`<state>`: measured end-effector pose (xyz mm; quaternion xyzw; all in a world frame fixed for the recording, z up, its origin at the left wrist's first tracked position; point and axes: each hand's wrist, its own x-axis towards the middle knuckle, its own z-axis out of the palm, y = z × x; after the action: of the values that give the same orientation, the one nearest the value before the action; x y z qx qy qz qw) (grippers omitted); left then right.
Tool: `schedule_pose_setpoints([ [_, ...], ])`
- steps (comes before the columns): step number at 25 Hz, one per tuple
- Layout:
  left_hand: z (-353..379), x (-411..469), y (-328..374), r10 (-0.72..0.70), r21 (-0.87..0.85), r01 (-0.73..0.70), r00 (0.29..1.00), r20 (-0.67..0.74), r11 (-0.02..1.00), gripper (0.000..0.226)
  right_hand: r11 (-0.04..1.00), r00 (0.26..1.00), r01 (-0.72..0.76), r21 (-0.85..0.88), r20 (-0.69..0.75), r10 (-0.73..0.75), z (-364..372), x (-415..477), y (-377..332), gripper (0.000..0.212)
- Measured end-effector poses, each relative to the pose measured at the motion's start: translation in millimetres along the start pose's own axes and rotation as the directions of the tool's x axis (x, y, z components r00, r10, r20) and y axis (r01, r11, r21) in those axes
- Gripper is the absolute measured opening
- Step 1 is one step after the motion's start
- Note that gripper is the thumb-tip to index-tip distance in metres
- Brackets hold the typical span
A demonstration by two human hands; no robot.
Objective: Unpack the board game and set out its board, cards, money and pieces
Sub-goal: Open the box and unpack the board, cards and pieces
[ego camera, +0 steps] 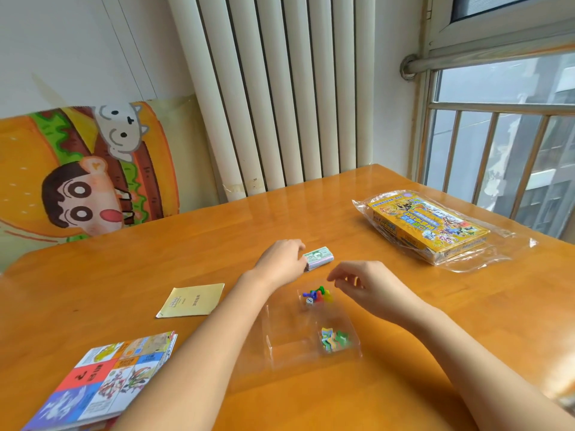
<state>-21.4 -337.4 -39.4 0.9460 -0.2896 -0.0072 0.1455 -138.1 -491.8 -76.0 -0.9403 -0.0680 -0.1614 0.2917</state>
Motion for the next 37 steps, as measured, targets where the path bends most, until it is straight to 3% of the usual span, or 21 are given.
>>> schedule_pose_setpoints([
  [1,-2.5,-17.5,-5.7,0.038,-0.029,-0.039,0.999,-0.027,0.999,0.036,0.999,0.999,0.042,-0.007,-0.010,-0.043,2.7,-14.5,-3.2,0.009],
  [4,1.2,-70.3,-29.4,0.089,-0.080,-0.098,0.990,-0.108,0.992,0.033,0.983,0.988,0.148,-0.112,-0.023,-0.151,15.0,-50.6,-14.8,0.038],
  [6,11.9,-100.3,-47.3,0.066,-0.119,-0.085,0.985,-0.158,0.989,0.033,0.942,0.978,0.182,-0.281,-0.045,-0.203,25.8,-65.1,-24.6,0.050],
  [10,37.2,-125.4,-64.3,-0.032,-0.252,-0.011,0.985,-0.167,0.968,0.038,0.805,0.954,0.128,-0.579,-0.150,-0.259,52.0,-69.5,-33.3,0.069],
  [14,44.0,-129.3,-63.9,-0.067,-0.364,-0.009,0.979,-0.195,0.931,0.036,0.732,0.928,0.124,-0.670,-0.183,-0.325,67.7,-63.1,-38.9,0.060],
  [18,47.6,-129.1,-67.2,-0.094,-0.425,-0.011,0.970,-0.225,0.905,0.036,0.707,0.913,0.143,-0.692,-0.183,-0.364,67.3,-55.0,-41.2,0.055],
  [25,45.9,-131.4,-65.5,-0.124,-0.453,0.006,0.965,-0.231,0.892,0.042,0.784,0.904,0.089,-0.614,-0.281,-0.322,69.1,-55.3,-50.0,0.067],
  [32,43.1,-137.3,-63.9,-0.101,-0.464,-0.011,0.972,-0.214,0.886,0.046,0.853,0.918,0.199,-0.483,-0.212,-0.334,62.1,-52.1,-44.0,0.058],
  [37,41.7,-139.2,-62.8,-0.095,-0.474,-0.008,0.976,-0.193,0.881,0.047,0.840,0.948,0.187,-0.510,-0.130,-0.290,55.9,-49.4,-49.1,0.043],
])
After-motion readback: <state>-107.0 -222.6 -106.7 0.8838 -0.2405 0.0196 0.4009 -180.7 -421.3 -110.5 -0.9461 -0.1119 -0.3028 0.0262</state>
